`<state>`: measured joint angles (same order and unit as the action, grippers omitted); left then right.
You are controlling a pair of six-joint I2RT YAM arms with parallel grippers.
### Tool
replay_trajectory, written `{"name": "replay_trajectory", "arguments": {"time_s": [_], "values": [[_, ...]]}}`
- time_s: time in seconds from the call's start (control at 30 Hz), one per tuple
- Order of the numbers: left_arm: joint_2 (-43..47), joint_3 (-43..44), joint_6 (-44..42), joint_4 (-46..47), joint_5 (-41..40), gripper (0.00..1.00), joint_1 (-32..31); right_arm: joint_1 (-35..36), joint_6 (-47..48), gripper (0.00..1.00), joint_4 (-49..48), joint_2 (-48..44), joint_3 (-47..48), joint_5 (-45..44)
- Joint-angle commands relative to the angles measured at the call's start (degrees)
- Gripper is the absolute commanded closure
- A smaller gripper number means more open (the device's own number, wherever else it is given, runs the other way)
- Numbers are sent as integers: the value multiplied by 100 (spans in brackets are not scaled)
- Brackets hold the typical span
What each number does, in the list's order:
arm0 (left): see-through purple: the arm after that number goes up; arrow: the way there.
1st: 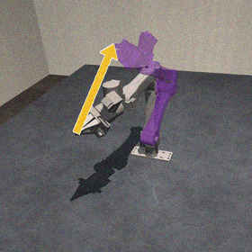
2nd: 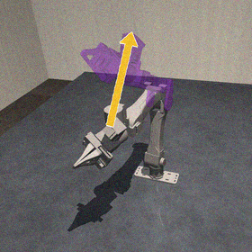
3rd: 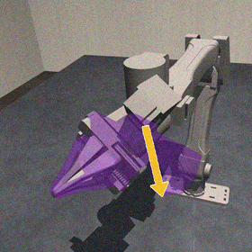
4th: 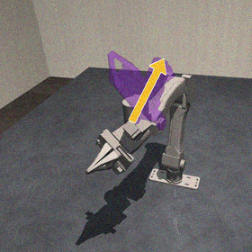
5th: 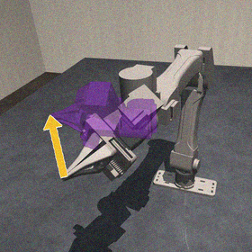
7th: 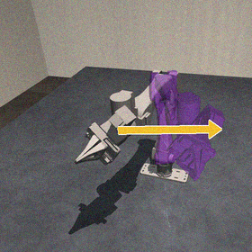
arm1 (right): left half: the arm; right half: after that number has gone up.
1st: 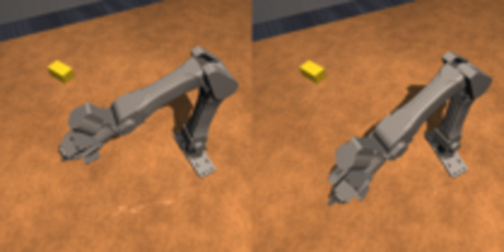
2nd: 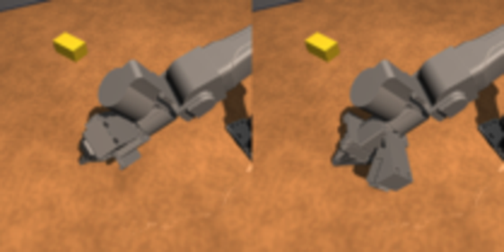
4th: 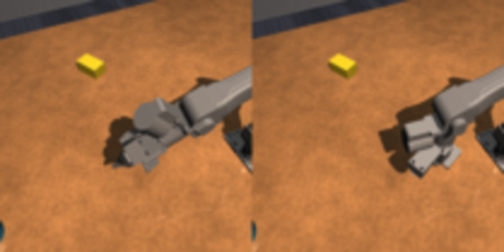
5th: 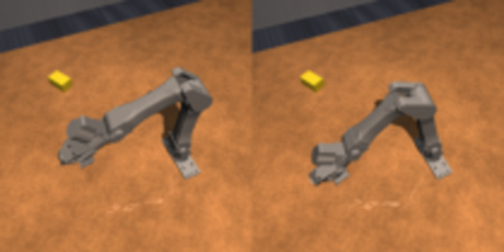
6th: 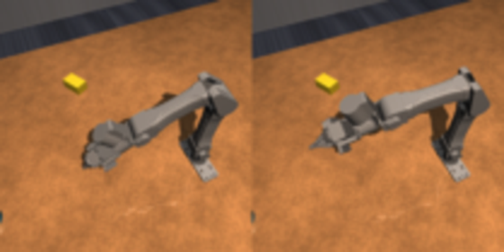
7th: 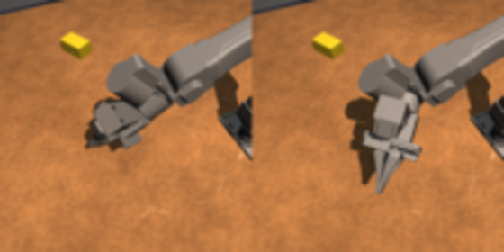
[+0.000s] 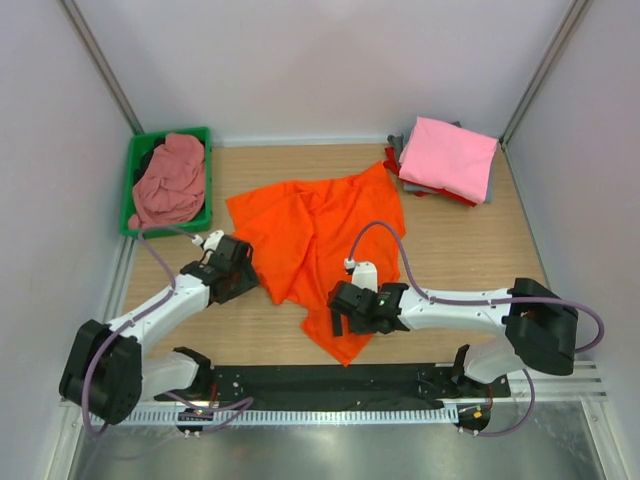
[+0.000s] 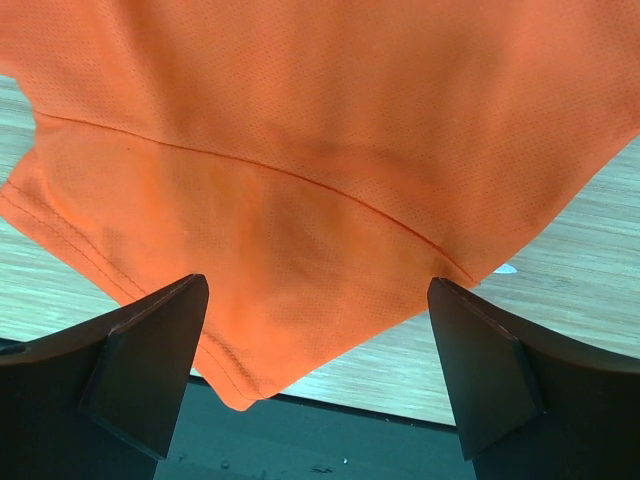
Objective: Fold and stack the t-shirts
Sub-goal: Flatten the tshirt out
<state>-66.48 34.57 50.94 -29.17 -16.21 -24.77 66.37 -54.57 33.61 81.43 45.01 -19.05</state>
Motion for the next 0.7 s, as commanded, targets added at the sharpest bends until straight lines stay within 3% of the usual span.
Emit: {"name": "replay_trajectory", "arguments": {"time_s": [0.0, 0.27, 0.43, 0.67], "values": [[-443, 6, 258, 657, -278, 34, -27, 25, -19, 1, 14, -39, 245, -213], [-858, 32, 329, 1519, -172, 34, -36, 25, -98, 1, 58, -303, -19, -266], [-937, 41, 285, 1634, -199, 34, -80, 25, -72, 0, -3, -277, -54, -240], [-1876, 533, 92, 1370, -137, 35, -80, 34, 34, 1, -275, -110, -45, -99]]}}
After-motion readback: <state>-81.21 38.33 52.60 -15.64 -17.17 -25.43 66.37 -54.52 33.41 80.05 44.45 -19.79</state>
